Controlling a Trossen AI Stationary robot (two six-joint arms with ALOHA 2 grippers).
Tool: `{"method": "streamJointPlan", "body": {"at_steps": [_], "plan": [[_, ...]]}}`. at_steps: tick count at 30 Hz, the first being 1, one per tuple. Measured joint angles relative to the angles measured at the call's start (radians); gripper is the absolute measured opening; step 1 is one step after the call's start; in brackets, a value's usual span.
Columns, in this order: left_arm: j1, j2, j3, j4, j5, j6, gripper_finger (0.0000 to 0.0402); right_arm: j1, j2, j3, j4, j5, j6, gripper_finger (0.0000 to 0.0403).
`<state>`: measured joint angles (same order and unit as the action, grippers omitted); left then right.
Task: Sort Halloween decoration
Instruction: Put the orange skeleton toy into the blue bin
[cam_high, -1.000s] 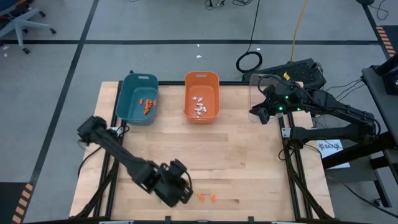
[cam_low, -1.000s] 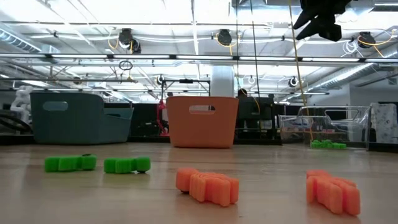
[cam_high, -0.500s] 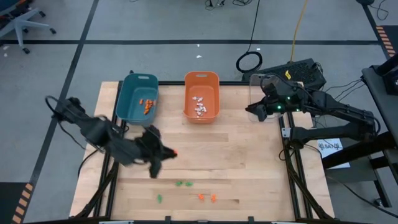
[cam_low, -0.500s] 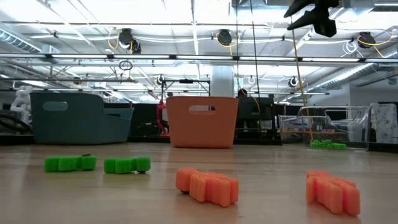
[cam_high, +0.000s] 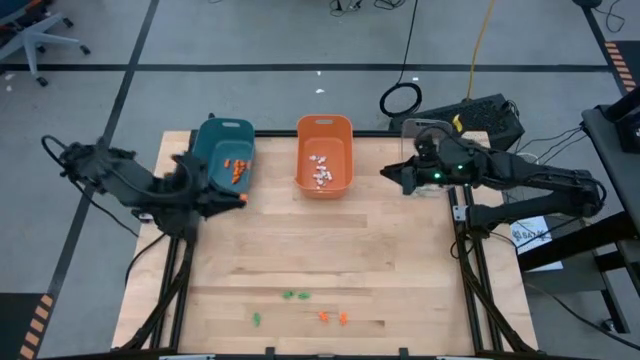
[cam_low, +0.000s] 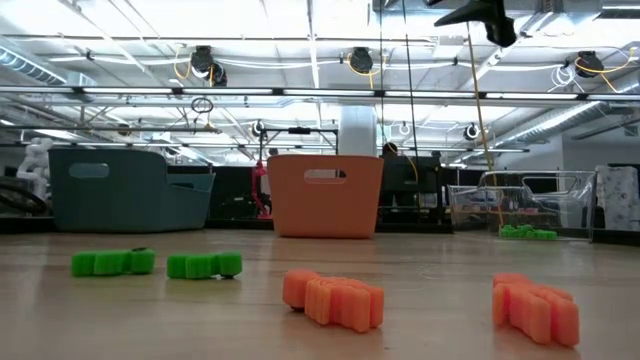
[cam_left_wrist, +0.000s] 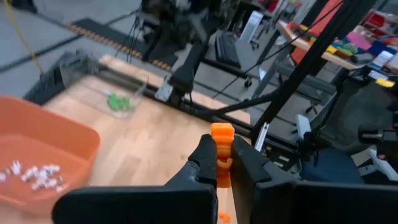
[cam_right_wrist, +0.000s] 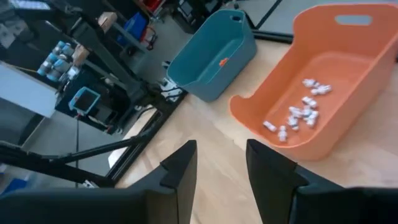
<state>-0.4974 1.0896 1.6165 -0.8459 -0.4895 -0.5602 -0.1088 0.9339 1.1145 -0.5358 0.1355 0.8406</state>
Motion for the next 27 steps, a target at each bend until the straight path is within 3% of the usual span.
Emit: {"method": "streamJointPlan", "body": {"at_steps": [9, 18, 27], "plan": [[0.0, -0.091, 0.0, 0.0, 0.023, 0.19, 0.0011, 0.069, 0.144, 0.0, 0.155, -0.001, -0.015, 0.0122], [0.0, -0.126, 0.0, 0.0, 0.017, 0.48, 0.0011, 0.142, 0.254, 0.0, 0.304, 0.001, -0.015, 0.0122], [0.0, -0.13, 0.0, 0.0, 0.015, 0.568, 0.0011, 0.247, 0.321, 0.0, 0.421, 0.127, -0.015, 0.0122]]}}
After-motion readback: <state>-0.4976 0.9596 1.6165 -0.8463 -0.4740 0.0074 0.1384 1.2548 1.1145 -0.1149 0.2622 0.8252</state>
